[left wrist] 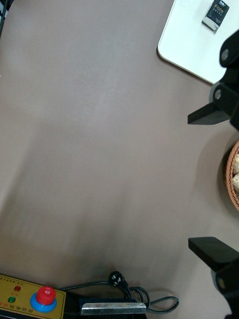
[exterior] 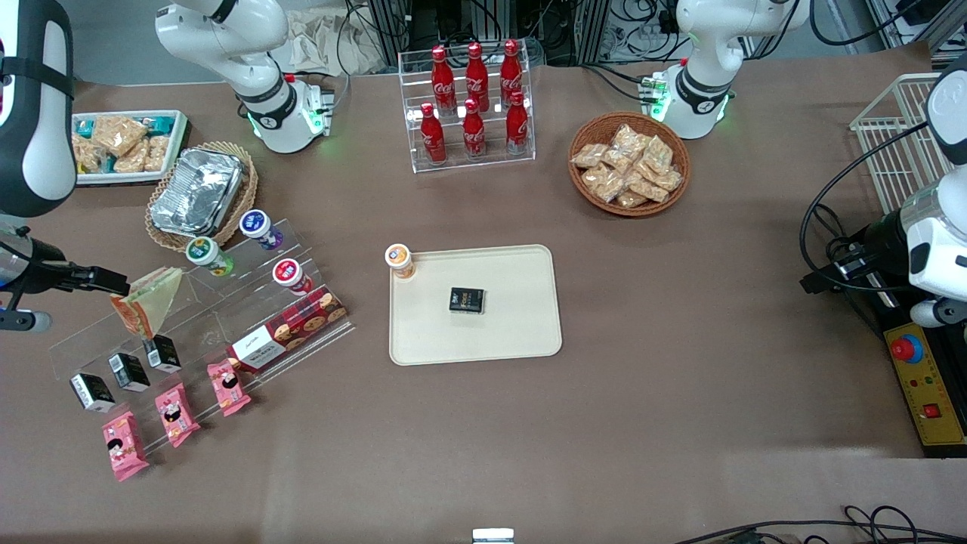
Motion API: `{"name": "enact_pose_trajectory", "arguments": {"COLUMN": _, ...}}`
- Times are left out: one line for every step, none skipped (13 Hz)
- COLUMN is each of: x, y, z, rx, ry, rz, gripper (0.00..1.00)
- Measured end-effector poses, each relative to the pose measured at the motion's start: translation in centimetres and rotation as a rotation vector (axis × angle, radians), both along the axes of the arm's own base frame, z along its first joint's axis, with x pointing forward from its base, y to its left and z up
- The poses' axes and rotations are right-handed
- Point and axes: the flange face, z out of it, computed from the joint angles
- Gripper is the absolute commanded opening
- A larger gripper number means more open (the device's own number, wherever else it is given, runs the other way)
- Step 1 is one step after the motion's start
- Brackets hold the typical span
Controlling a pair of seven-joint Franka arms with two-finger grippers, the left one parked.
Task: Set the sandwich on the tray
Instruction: 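Close the right gripper on the wrapped sandwich and lift it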
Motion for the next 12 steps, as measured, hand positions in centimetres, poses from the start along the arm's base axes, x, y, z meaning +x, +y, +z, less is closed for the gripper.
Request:
{"name": "enact_pose_trajectory", "arguments": {"x": -0.2, "y": -0.1, "z": -1.0, "rx": 0.0, "ry": -0.005, "rz": -0.001, "gripper": 0.98}}
{"name": "enact_pose_trajectory", "arguments": {"x": -0.3, "y": -0.2, "z": -2.0, "rx": -0.001, "ry": -0.009, "rz": -0.002, "gripper": 0.98}}
{"name": "enact_pose_trajectory", "arguments": {"x": -0.5, "y": -0.3, "z": -2.9, "rx": -0.001, "ry": -0.012, "rz": -0.001, "gripper": 0.98}}
{"name": "enact_pose_trajectory", "arguments": {"x": -0.6, "y": -0.3, "z": -3.7, "rx": -0.001, "ry": -0.016, "rz": 0.0, "gripper": 0.98}}
{"name": "enact_pose_trajectory", "arguments": {"x": -0.8, "y": -0.2, "z": -4.5, "rx": -0.001, "ry": -0.019, "rz": 0.0, "gripper": 0.98}}
{"name": "enact_pose_trajectory", "arguments": {"x": -1.0, "y": -0.3, "z": -5.1, "rx": 0.0, "ry": -0.021, "rz": -0.001, "gripper": 0.98}}
{"name": "enact_pose_trajectory", "arguments": {"x": -1.2, "y": -0.5, "z": -5.6, "rx": 0.0, "ry": -0.02, "rz": -0.005, "gripper": 0.98}}
{"name": "enact_pose_trajectory", "arguments": {"x": -1.4, "y": -0.9, "z": -5.9, "rx": -0.001, "ry": -0.025, "rz": -0.012, "gripper": 0.98}}
{"name": "enact_pose_trajectory", "arguments": {"x": -1.5, "y": -1.3, "z": -6.4, "rx": -0.002, "ry": -0.035, "rz": -0.018, "gripper": 0.97}}
{"name": "enact_pose_trajectory", "arguments": {"x": -1.8, "y": -1.7, "z": -7.3, "rx": -0.004, "ry": -0.046, "rz": -0.023, "gripper": 0.96}}
{"name": "enact_pose_trajectory", "arguments": {"x": -2.1, "y": -1.9, "z": -8.2, "rx": -0.005, "ry": -0.049, "rz": -0.027, "gripper": 0.94}}
{"name": "enact_pose_trajectory", "arguments": {"x": -2.4, "y": -2.0, "z": -8.8, "rx": -0.005, "ry": -0.05, "rz": -0.029, "gripper": 0.92}}
